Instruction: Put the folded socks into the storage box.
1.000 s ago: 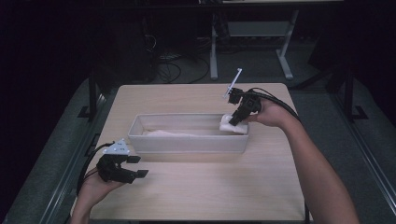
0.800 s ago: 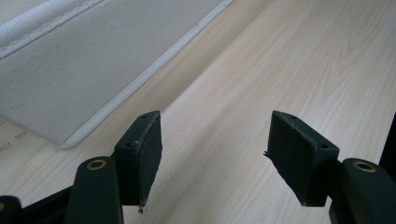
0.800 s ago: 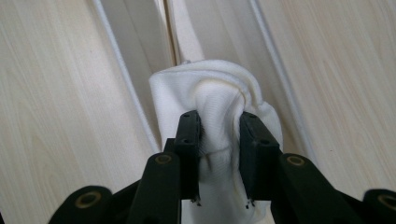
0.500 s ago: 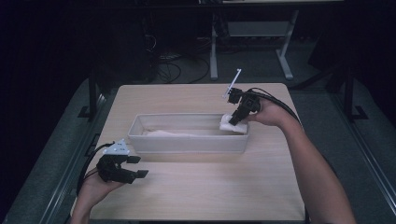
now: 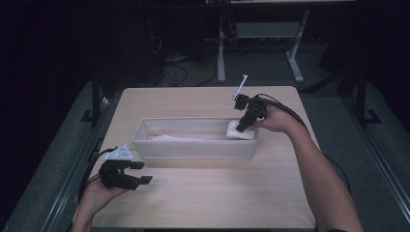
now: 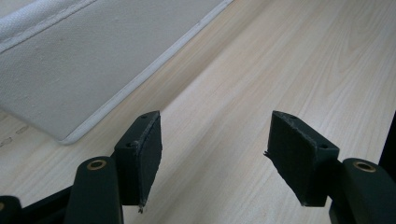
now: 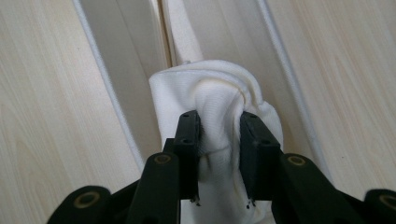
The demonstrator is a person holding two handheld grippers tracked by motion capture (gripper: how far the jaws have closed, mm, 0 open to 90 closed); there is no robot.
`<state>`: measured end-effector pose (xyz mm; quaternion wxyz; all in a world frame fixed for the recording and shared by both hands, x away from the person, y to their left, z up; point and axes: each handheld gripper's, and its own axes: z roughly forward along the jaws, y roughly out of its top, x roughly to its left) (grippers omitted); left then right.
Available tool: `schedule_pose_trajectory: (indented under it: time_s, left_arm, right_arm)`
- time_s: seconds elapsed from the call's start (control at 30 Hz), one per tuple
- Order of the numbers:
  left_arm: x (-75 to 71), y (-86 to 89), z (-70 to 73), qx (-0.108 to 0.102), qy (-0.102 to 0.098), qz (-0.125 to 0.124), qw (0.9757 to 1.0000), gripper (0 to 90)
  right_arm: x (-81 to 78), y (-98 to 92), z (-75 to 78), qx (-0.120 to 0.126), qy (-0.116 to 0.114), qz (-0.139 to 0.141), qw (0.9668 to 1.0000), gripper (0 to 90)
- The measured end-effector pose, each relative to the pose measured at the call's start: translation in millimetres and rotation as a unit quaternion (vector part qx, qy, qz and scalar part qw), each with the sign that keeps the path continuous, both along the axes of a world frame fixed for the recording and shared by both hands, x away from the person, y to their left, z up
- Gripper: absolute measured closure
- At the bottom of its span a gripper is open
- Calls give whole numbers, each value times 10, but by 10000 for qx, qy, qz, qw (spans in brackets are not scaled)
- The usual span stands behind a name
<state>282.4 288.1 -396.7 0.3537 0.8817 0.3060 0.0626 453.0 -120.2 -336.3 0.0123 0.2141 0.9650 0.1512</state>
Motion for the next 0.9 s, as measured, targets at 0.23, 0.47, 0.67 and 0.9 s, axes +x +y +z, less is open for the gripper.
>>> schedule_pose_trajectory:
  time_s: [0.23,0.47,0.67,0.9]
  left_arm:
    - [-4,-6,2,-34,1,10,10000,353]
    - [-5,-14,3,-34,8,-6,10000,353]
    - [-7,-1,6,-44,10,12,10000,353]
    - [-10,6,5,-65,8,15,10000,353]
  right_arm:
    - [14,-10,-62,18,26,-25,10000,699]
    - [32,-22,-153,-9,95,-39,9999,698]
    - [56,-26,-209,13,116,-61,9999,695]
    - [88,-2,-327,-25,203,-72,9998,695]
